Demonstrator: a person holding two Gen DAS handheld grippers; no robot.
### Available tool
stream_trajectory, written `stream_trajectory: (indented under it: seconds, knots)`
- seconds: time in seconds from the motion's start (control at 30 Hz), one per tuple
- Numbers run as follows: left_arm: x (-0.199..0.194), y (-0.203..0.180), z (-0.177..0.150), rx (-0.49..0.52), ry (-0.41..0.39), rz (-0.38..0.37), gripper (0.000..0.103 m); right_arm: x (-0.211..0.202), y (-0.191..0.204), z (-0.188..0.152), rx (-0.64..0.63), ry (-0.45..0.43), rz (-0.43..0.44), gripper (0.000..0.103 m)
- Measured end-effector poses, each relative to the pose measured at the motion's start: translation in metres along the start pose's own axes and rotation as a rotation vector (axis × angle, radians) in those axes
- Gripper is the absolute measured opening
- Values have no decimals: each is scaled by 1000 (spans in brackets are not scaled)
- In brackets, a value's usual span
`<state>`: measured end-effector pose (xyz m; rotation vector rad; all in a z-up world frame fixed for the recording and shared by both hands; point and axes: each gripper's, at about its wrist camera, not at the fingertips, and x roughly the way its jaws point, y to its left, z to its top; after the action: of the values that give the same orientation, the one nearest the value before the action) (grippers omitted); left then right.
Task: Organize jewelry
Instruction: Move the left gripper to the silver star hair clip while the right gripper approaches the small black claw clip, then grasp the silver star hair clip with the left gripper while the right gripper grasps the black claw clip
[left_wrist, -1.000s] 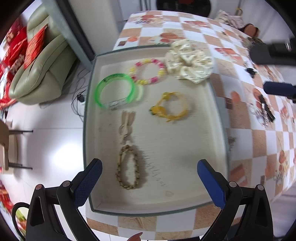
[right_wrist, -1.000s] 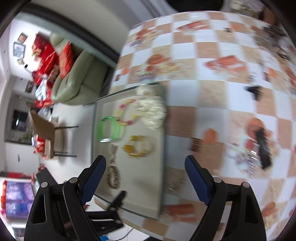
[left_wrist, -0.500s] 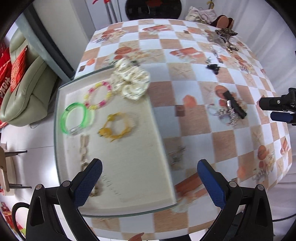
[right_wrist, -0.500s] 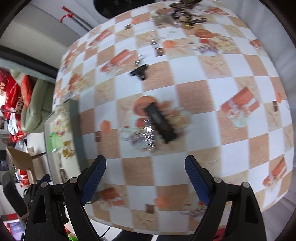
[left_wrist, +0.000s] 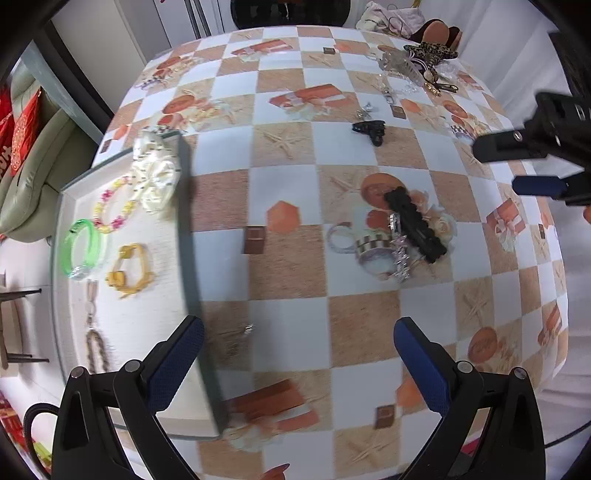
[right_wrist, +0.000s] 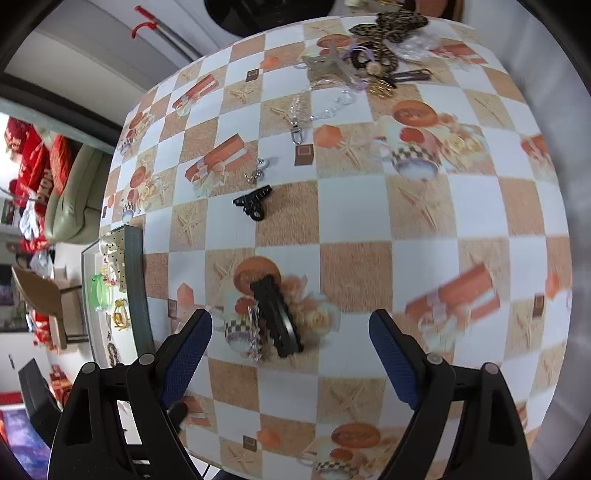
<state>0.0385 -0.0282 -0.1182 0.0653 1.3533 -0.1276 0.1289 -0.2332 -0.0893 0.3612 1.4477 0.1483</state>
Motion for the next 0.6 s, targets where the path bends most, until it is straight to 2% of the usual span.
stream_trajectory:
  seconds: [0.13,0.37,0.6]
  knots:
    - [13,-16,5,-16,10,-1,103,11,-1,18,-34,25,22,88]
    - [32,-32,12,-29,16,-2,103,39,6,46,-88,72,48,76]
    - [55,-37,16,-26,39,-23,103,66,16,62,-128,106,51,69]
